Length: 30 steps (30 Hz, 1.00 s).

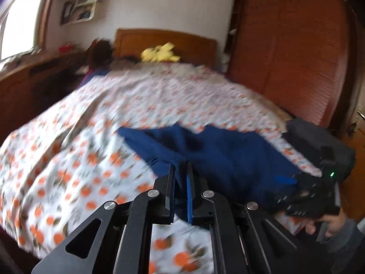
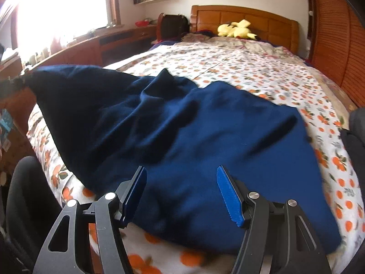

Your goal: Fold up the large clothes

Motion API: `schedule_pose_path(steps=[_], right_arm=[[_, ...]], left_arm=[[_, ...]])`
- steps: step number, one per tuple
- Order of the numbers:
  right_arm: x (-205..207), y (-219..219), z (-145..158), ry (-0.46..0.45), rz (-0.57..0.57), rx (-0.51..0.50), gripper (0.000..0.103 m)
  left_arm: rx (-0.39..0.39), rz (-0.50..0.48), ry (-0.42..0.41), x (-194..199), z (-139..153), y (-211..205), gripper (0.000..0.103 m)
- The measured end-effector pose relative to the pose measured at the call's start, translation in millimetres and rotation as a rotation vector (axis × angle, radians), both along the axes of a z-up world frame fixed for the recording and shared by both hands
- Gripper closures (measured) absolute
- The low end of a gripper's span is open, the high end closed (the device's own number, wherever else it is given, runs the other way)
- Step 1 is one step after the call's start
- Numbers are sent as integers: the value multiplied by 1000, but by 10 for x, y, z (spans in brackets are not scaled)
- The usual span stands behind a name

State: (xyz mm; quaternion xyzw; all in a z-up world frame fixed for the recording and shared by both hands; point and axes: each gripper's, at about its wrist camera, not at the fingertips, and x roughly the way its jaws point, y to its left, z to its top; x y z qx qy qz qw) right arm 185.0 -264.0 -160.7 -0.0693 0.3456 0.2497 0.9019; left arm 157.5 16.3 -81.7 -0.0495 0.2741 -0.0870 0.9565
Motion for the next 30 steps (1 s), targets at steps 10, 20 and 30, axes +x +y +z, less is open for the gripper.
schedule_pose_path(steps=[10, 20, 30], right_arm=[[-148, -797, 208, -38, -127, 1, 42], [-346, -1470, 327, -62, -218, 10, 42], [-349, -1563, 352, -61, -249, 29, 42]], left_arm=[[35, -214, -92, 282, 437, -1255, 98], [85, -417, -69, 540, 420, -2558, 98], [96, -390, -86, 535, 435, -2564, 48]])
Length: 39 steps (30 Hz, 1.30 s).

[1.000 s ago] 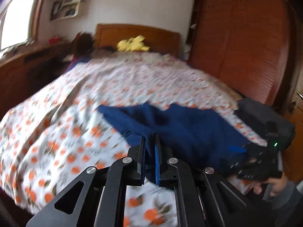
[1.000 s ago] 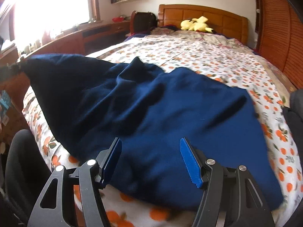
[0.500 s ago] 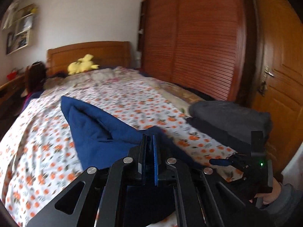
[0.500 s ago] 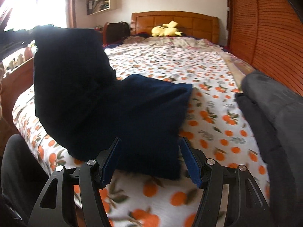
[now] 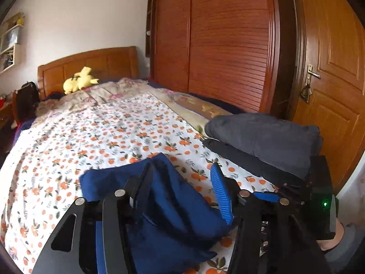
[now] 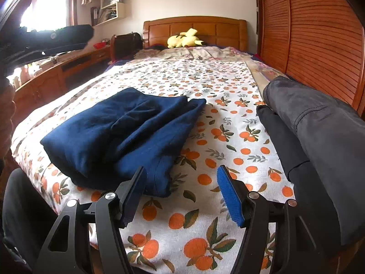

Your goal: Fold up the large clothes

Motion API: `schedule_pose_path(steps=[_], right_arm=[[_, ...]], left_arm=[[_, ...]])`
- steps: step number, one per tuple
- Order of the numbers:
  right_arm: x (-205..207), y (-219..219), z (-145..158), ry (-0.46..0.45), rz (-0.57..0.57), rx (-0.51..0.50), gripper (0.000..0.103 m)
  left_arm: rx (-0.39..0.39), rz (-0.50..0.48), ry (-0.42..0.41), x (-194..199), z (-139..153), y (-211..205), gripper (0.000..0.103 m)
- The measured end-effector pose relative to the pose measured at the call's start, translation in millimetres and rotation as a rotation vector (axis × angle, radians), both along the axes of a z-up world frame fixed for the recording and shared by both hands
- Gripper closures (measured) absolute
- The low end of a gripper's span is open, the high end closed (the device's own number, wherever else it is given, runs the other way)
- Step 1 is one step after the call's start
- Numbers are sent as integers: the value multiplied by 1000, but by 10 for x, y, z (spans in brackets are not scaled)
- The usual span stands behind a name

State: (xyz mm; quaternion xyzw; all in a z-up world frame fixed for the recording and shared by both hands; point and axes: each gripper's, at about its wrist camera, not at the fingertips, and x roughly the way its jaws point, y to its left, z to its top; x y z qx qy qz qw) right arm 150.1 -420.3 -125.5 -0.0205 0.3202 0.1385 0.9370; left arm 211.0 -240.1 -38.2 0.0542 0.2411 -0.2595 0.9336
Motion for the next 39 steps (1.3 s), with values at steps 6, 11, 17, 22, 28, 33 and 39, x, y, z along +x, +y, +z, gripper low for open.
schedule_pose_path(steps=[6, 11, 17, 22, 28, 33, 39], right_arm=[[89, 191, 128, -18, 35, 30, 42], [128, 525, 146, -16, 87, 41, 42], [150, 890, 89, -3, 126, 53, 42], [187, 1057, -20, 34, 118, 58, 42], [227, 1130, -183, 90, 87, 50, 40], [238, 1172, -278, 119, 58, 37, 36], [208, 1247, -327, 129, 33, 12, 34]], left_arm=[[-1, 82, -9, 21, -60, 486, 30], [21, 152, -5, 32, -230, 897, 6], [44, 219, 10, -16, -467, 1348, 2], [47, 245, 36, -53, -663, 1646, 2], [45, 259, 55, -81, -842, 1884, 2], [24, 261, 69, -82, -940, 2004, 2], [12, 262, 82, -93, -1025, 2096, 2]])
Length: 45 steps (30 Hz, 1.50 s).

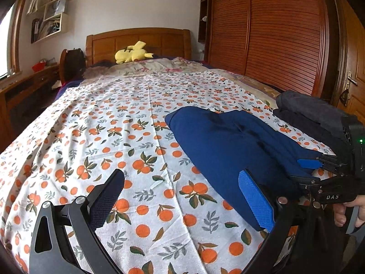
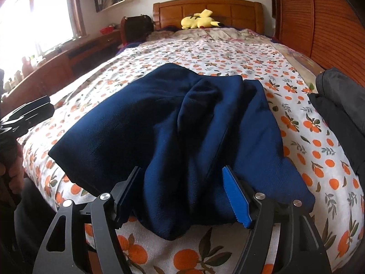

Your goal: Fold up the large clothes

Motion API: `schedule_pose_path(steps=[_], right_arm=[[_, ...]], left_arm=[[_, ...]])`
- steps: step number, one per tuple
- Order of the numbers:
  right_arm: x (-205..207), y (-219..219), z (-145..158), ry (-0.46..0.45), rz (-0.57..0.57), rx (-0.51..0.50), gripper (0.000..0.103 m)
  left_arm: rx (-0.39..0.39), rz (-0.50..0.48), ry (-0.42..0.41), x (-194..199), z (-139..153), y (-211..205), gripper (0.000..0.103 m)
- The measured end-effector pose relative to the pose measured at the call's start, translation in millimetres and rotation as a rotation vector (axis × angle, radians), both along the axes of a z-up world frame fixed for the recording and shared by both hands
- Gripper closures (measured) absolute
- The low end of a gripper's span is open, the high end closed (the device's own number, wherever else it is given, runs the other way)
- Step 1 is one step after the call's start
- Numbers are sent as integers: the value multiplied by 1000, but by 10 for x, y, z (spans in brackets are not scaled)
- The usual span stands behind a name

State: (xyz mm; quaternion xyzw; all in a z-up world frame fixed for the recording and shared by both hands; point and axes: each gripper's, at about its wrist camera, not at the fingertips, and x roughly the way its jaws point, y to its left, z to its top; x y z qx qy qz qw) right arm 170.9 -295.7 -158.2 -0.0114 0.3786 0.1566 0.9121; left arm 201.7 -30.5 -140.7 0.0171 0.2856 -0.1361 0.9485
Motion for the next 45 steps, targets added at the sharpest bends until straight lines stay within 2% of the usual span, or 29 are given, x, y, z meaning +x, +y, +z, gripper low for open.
schedule_pose_path(steps=[3, 6, 7, 11, 14, 18, 22, 24, 28, 30, 32, 34, 36, 39, 42, 45], right_arm=[[-15, 28, 14, 0, 5, -10, 41], [-29, 81, 4, 16, 40, -7, 61], [-25, 106, -13, 32, 62, -6, 72], [-22, 135, 57, 19, 99, -27, 90], [-29, 78, 284, -46, 104, -55, 95], [-11, -82, 681, -138, 89, -113, 96], [-3, -280, 887, -195, 36, -180, 96], [40, -412, 851, -180, -1, -195, 96], [150, -657, 420, -74, -69, -206, 94], [154, -710, 282, -46, -80, -184, 90], [117, -730, 286, -64, -108, -186, 74], [71, -712, 354, -83, -111, -178, 68], [26, -655, 454, -117, -106, -185, 67], [-20, -560, 613, -180, -99, -195, 53], [-35, -397, 729, -207, -53, -145, 51], [-6, -130, 677, -179, 36, -89, 51]], left_arm=[[-7, 2, 2, -11, -14, 35, 2], [-18, 5, 3, -34, -24, 67, 2], [-21, 6, 4, -42, -28, 75, 2], [-27, 9, 6, -72, -32, 89, 2], [-24, 9, 3, -96, -16, 83, 2], [-25, 9, -6, -111, 30, 73, 2], [-24, 1, -15, -97, 82, 23, 2], [-22, -8, -22, -86, 113, -22, 2], [-18, -30, -29, -47, 145, -132, 2], [-10, -44, -30, -19, 141, -200, 2], [2, -56, -27, 8, 131, -268, 2], [8, -64, -24, 21, 109, -300, 2], [11, -70, -21, 36, 85, -328, 2], [10, -71, -12, 65, 44, -352, 2], [15, -70, -9, 90, 17, -364, 2], [22, -69, -4, 117, -10, -363, 2]])
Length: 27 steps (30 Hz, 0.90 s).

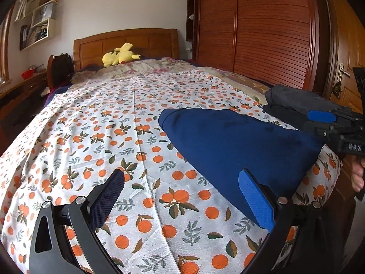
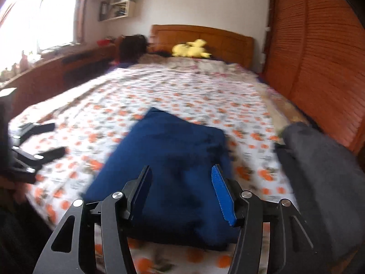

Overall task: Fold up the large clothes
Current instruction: 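Grasp the folded navy jacket bundle with the left gripper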

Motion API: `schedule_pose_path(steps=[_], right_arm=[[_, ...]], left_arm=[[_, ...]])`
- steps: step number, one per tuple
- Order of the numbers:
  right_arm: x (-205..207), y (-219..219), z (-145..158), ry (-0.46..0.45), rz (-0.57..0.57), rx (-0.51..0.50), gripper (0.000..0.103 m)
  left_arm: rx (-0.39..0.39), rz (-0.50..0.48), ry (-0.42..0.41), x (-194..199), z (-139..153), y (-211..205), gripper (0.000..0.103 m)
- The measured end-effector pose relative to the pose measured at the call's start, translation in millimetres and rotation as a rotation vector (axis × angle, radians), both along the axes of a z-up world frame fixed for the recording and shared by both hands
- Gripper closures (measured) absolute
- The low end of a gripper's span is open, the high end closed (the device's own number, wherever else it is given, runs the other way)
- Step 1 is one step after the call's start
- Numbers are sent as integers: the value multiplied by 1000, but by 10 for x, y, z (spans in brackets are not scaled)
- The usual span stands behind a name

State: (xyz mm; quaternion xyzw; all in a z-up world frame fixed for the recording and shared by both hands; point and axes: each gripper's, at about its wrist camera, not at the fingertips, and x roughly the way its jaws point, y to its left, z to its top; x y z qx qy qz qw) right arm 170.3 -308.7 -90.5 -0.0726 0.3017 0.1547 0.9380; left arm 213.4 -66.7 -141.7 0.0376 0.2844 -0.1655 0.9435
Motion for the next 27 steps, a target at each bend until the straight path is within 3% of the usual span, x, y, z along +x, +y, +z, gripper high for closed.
schedule_pose_path(steps=[7, 11, 14, 18, 22, 27], right_arm=[[70, 495, -233, 51, 99, -35, 51], [101, 484, -559, 125, 86, -19, 51], [69, 422, -717, 111, 84, -6, 51], [68, 319, -618, 122, 66, 36, 51], [-40, 63, -402, 73, -11, 51, 51], [-66, -401, -249, 10, -146, -5, 47]], left_arm=[[1, 24, 5, 82, -19, 123, 2], [4, 33, 6, 170, -27, 185, 2], [10, 31, 7, 298, -40, 175, 2], [23, 18, 1, 493, -44, 93, 2], [30, -11, -12, 789, -43, -23, 2], [56, -31, -3, 1219, -52, -173, 2]])
